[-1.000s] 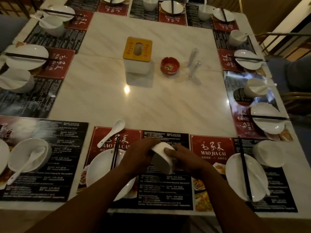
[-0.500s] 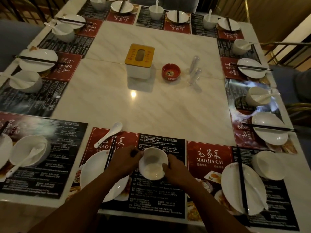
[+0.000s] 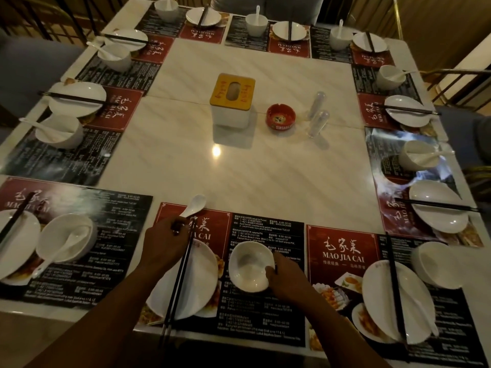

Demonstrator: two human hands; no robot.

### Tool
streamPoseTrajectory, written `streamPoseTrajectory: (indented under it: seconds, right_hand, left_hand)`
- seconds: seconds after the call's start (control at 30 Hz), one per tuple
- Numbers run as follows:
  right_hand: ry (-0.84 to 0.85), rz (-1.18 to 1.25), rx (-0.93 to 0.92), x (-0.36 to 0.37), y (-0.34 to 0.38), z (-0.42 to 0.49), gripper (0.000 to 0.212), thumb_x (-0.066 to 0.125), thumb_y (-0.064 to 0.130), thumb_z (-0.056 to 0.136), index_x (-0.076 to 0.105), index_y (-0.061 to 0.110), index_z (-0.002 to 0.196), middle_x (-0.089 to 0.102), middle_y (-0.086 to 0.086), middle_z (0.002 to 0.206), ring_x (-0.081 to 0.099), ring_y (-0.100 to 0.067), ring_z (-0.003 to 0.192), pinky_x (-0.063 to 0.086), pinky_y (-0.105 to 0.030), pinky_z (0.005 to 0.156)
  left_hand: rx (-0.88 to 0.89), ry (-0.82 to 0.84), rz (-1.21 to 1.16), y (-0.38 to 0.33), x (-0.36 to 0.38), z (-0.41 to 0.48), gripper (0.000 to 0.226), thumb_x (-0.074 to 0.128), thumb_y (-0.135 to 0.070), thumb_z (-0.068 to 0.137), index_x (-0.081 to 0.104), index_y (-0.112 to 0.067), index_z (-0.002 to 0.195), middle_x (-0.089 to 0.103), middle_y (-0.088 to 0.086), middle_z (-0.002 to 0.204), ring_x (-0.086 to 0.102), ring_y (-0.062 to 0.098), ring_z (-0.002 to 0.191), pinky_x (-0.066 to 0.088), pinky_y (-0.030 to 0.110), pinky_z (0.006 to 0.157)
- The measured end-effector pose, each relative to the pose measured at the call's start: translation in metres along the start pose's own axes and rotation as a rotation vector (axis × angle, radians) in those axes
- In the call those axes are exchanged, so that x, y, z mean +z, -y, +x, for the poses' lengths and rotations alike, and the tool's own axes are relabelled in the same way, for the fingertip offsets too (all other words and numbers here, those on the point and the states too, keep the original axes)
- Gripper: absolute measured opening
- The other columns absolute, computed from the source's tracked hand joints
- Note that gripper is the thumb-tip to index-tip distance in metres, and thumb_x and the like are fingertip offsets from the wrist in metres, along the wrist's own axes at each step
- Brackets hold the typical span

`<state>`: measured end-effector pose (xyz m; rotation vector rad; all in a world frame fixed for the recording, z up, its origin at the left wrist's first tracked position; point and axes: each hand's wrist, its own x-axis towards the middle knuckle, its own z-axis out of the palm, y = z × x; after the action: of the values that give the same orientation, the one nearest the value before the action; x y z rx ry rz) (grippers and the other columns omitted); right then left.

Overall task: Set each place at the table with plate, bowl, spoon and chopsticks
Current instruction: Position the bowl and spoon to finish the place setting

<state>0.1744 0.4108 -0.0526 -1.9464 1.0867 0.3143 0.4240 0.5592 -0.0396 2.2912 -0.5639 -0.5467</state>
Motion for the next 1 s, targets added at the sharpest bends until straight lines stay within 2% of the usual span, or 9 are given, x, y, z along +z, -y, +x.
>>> streamPoseTrajectory:
  seconds: [0.13,0.27,0.37,0.43,0.53,0.73,0.83,0.93,1.0]
  right_hand:
    - [-0.025,0.009,0.030,0.000,-0.005,-0.004,0.034,0.049,0.022,0.100,0.051,0.019,0.134,0.060,-0.003,0.127,0.055,-0.012,0.101,0.049,-0.028,0.084]
    - [-0.039,0.013,0.076,0.003,-0.004,-0.008,0.036,0.049,0.023,0.100,0.050,0.021,0.136,0.060,-0.004,0.127,0.058,-0.015,0.104,0.054,-0.037,0.091]
    - [-0.039,0.046,0.125,0.005,-0.001,-0.011,0.035,0.049,0.022,0.100,0.049,0.021,0.135,0.059,-0.002,0.118,0.064,-0.016,0.096,0.061,-0.039,0.081]
    - [-0.034,0.065,0.150,0.005,0.001,-0.012,0.034,0.049,0.022,0.100,0.049,0.021,0.134,0.057,0.000,0.112,0.067,-0.018,0.089,0.063,-0.038,0.072]
    - [-0.041,0.045,0.172,0.004,0.004,-0.013,0.036,0.049,0.022,0.100,0.050,0.021,0.136,0.060,-0.003,0.115,0.066,-0.019,0.092,0.062,-0.040,0.075]
    - [-0.061,0.031,0.219,-0.001,0.016,-0.019,0.039,0.048,0.035,0.102,0.050,0.021,0.138,0.063,-0.007,0.127,0.062,-0.021,0.105,0.056,-0.039,0.087]
    - [-0.192,-0.036,0.215,-0.013,0.024,-0.025,0.044,0.048,0.042,0.102,0.049,0.017,0.138,0.067,-0.010,0.122,0.065,-0.024,0.104,0.051,-0.034,0.082]
    - [-0.420,-0.042,0.124,-0.025,0.040,-0.032,0.027,0.056,0.033,0.100,0.060,0.016,0.121,0.070,-0.005,0.108,0.061,-0.014,0.087,0.052,-0.034,0.077]
    - [-0.506,-0.081,0.064,-0.028,0.052,-0.032,0.023,0.061,0.028,0.097,0.064,0.015,0.116,0.069,-0.002,0.106,0.061,-0.013,0.088,0.053,-0.033,0.077]
  left_hand:
    - [-0.014,-0.024,0.040,0.012,-0.003,0.007,0.017,0.064,-0.019,0.095,0.068,-0.017,0.111,0.065,-0.003,0.092,0.060,0.003,0.073,0.043,0.018,0.058]
    - [0.002,-0.001,0.100,0.026,-0.007,0.019,0.022,0.065,-0.016,0.093,0.066,-0.015,0.115,0.068,0.003,0.095,0.063,0.011,0.074,0.047,0.020,0.059]
    - [0.029,0.005,0.182,0.033,-0.012,0.029,0.020,0.067,-0.013,0.091,0.068,-0.012,0.111,0.069,0.007,0.097,0.061,0.012,0.077,0.044,0.018,0.062]
    - [0.030,0.004,0.227,0.038,-0.014,0.036,0.020,0.068,-0.014,0.090,0.069,-0.011,0.110,0.068,0.009,0.099,0.061,0.015,0.078,0.048,0.023,0.065]
    - [0.038,0.040,0.270,0.048,-0.017,0.045,0.016,0.067,-0.020,0.090,0.070,-0.016,0.105,0.067,0.005,0.093,0.064,0.017,0.076,0.057,0.032,0.068]
    - [0.163,0.104,0.359,0.052,-0.019,0.052,0.012,0.066,-0.022,0.091,0.074,-0.017,0.099,0.062,-0.006,0.072,0.056,0.003,0.060,0.040,0.016,0.052]
    - [0.149,0.131,0.388,0.048,-0.018,0.052,0.014,0.064,-0.028,0.095,0.072,-0.017,0.097,0.057,-0.008,0.073,0.053,0.002,0.061,0.035,0.015,0.053]
    - [0.183,0.135,0.412,0.048,-0.015,0.059,0.015,0.064,-0.033,0.094,0.071,-0.019,0.098,0.057,-0.008,0.079,0.057,0.010,0.070,0.047,0.024,0.062]
    - [0.167,0.166,0.404,0.045,-0.014,0.063,0.013,0.067,-0.033,0.092,0.071,-0.022,0.098,0.059,-0.009,0.077,0.059,0.012,0.071,0.049,0.027,0.065]
